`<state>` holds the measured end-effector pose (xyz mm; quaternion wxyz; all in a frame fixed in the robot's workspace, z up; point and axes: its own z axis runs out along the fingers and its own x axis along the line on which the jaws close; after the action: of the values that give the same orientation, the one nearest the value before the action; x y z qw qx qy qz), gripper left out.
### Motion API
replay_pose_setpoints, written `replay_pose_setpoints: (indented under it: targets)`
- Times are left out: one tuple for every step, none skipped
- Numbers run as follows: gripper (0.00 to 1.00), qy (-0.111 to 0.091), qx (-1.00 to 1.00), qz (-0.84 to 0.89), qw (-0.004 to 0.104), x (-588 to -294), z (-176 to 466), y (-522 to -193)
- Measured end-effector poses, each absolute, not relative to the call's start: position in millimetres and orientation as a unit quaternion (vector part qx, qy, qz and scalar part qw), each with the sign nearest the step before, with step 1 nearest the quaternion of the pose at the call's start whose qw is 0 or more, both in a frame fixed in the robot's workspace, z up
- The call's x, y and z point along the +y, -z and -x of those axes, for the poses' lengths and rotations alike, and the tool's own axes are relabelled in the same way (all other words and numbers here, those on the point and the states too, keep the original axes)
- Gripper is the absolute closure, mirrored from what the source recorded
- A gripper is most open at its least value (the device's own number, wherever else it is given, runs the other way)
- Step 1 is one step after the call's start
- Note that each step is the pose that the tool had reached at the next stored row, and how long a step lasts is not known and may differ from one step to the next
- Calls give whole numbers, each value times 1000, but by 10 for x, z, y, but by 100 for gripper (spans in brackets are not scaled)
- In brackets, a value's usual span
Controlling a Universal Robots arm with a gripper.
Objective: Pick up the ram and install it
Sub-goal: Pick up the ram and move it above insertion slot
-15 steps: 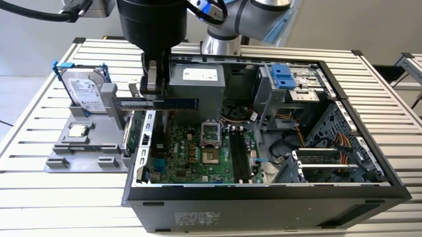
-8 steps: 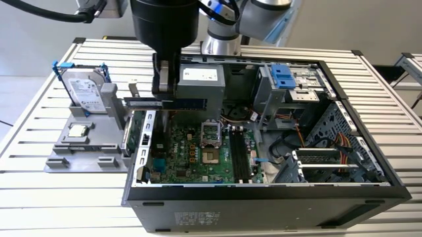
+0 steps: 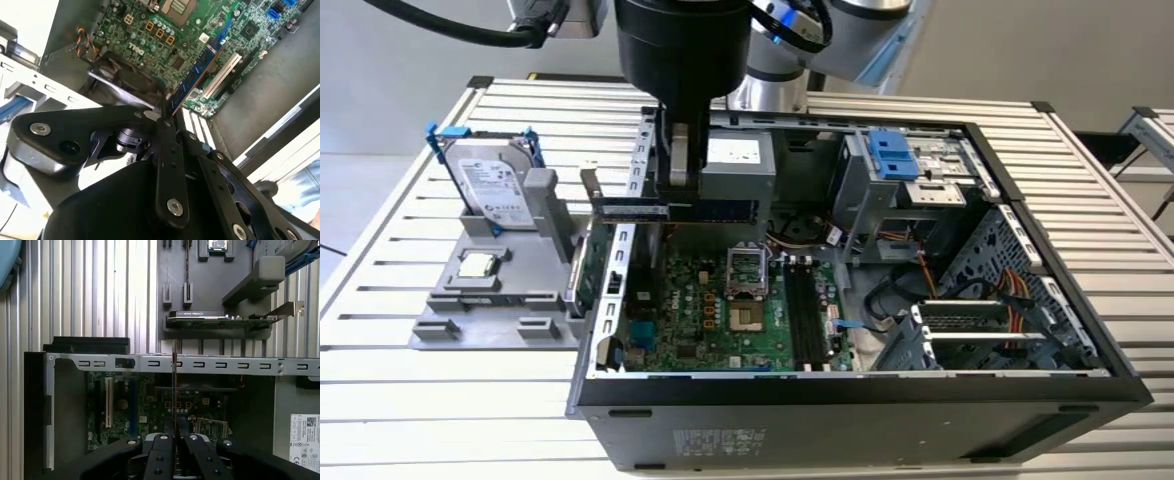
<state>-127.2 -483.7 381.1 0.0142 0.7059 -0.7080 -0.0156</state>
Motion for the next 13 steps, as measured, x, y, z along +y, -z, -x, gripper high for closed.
replay_pose_setpoints:
  targets:
    - [100,16,-708,-706,14,-4837,1254,-3811]
    - [100,16,-708,-706,14,-4837,1236,-3811]
    - [100,16,-708,-706,14,-4837,1218,-3811]
    - [100,16,-708,-706,14,-4837,1199,-3810]
    - [100,16,-708,-706,14,-4837,1179,-3810]
    - [100,16,-708,-706,14,-4837,1159,-3811]
    - [100,16,-708,-706,14,-4837,1138,-3811]
    - [100,16,-708,-706,14,-4837,1118,-3810]
    - [100,16,-708,-706,15,-4837,1100,-3811]
    - [100,16,-708,-706,15,-4837,1081,-3810]
    - [100,16,-708,-706,15,-4837,1061,-3810]
    - [100,16,-708,-706,15,-4837,1044,-3810]
    - [100,16,-708,-706,15,-4837,1024,-3811]
